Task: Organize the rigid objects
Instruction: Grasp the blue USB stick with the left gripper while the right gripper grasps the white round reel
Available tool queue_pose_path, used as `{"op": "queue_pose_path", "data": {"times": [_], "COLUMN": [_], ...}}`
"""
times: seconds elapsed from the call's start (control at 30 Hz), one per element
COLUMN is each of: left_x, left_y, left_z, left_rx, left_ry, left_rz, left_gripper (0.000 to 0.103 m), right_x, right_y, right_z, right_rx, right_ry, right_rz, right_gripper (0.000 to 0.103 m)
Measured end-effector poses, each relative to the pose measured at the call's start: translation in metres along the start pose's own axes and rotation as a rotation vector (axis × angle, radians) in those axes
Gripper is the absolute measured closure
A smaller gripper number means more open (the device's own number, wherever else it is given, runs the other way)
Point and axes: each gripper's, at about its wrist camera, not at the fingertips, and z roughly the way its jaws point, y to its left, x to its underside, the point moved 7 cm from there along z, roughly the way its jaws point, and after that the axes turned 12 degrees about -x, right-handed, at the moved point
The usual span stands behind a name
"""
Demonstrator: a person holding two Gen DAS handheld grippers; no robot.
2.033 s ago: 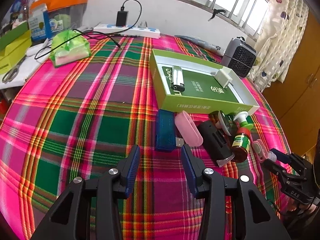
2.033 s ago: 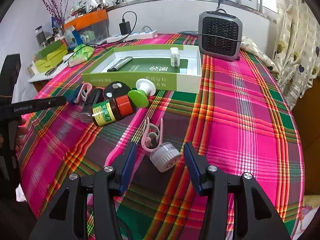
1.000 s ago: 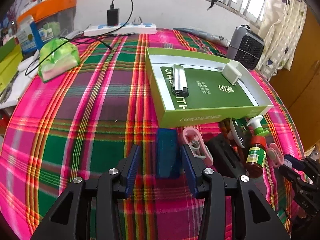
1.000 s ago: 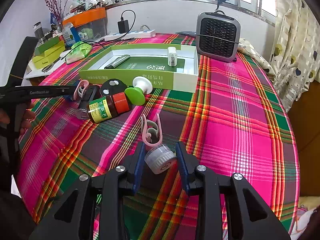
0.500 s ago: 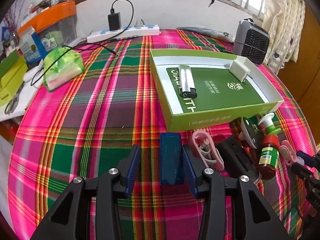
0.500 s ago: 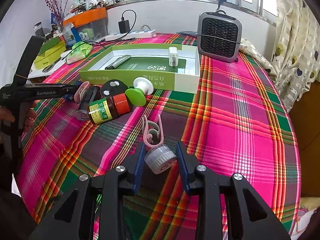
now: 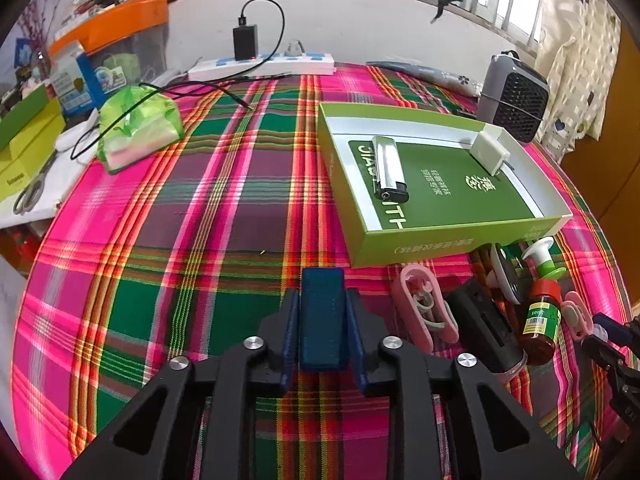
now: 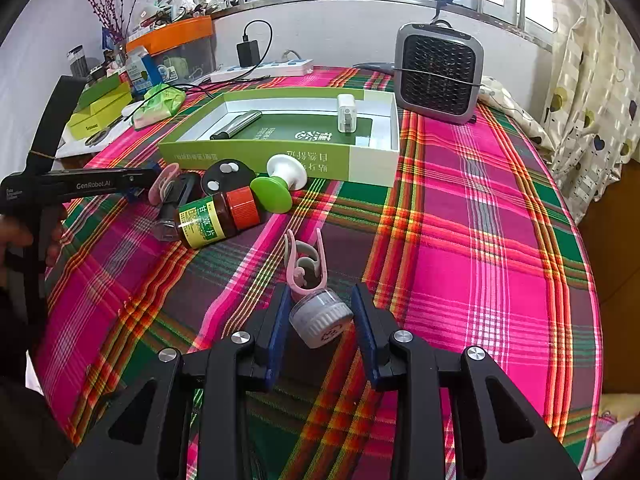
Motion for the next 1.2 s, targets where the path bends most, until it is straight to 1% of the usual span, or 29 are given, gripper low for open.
{"op": "queue_pose_path", "data": {"times": [0.57, 0.93, 1.2], "left_x": [0.001, -0.008, -0.002], "left_y": [0.001, 0.003, 0.006], "left_z": [-0.003, -0.023, -0.022], "left_rx": [0.006, 0.006, 0.014], "left_ry": [0.004, -0.044, -0.028], "left_rz": [-0.007, -0.003, -0.009], "left_gripper": [0.082, 0.083, 0.086], "right_x": [0.0, -0.01, -0.015], "right_y": [-0.001, -0.003, -0.003], "right_z": [-0.001, -0.011, -0.016], "right_rx": [0.004, -0.003, 0.0], "right_ry": [-0.003, -0.046, -0.068], "right_rz": [0.004, 0.015, 0.011], "right_gripper": [0.07, 0.07, 0.07]}}
